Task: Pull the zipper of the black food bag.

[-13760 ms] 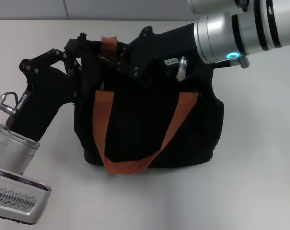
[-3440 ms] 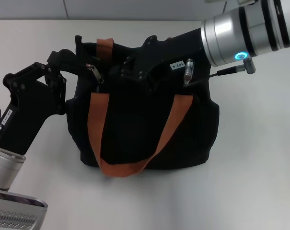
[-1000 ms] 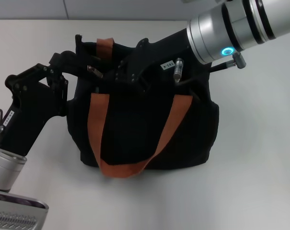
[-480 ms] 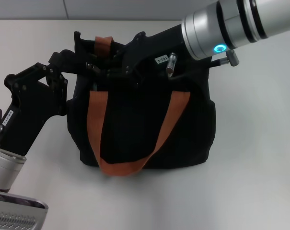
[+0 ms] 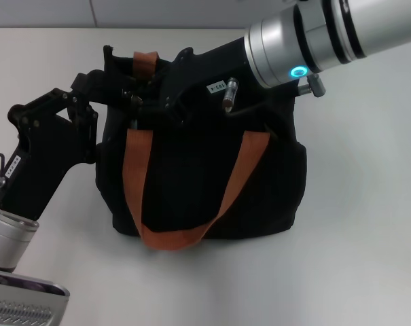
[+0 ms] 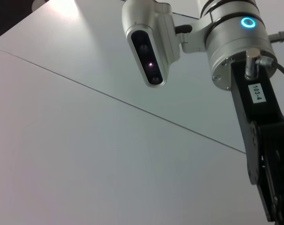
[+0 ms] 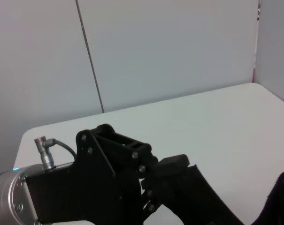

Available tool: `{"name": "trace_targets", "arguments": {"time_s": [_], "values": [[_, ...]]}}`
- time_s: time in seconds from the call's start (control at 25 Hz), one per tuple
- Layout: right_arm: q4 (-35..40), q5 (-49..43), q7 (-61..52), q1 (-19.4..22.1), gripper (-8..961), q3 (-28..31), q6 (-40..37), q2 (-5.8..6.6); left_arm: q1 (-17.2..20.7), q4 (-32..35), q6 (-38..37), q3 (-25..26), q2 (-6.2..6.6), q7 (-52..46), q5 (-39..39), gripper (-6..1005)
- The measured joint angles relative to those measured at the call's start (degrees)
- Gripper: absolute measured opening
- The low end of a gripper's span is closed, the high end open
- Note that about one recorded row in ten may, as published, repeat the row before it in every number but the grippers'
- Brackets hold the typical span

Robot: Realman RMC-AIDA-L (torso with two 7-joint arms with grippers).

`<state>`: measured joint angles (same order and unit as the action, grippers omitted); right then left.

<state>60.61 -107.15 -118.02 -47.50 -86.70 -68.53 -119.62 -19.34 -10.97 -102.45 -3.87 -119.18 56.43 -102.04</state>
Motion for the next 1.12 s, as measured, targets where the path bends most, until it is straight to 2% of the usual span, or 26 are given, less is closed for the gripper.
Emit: {"name": "trace_targets", "arguments": {"time_s": [0.24, 0.44, 0.68, 1.12], "values": [[0.1, 0.0, 0.3, -0.1, 162, -0.5, 0.1, 0.05, 0.1, 0.0, 0.0, 0.0, 0.00, 0.0, 0.0, 17], [0.3, 0.0, 1.1, -0.1, 40, -0.5, -0.4, 0.08, 0.2, 0.0, 0.1, 0.0, 0.00, 0.0, 0.0, 17], [1.5, 0.0, 1.2, 0.5, 6, 0.1, -0.6, 0.23, 0.4, 0.2, 0.2, 0.2, 0.00, -0.1, 0.0, 17], [2.6, -0.4, 0.7, 1.4, 4, 0.9, -2.9, 0.34, 1.1, 0.4, 0.4, 0.2, 0.00, -0.1, -0.1, 18]]}}
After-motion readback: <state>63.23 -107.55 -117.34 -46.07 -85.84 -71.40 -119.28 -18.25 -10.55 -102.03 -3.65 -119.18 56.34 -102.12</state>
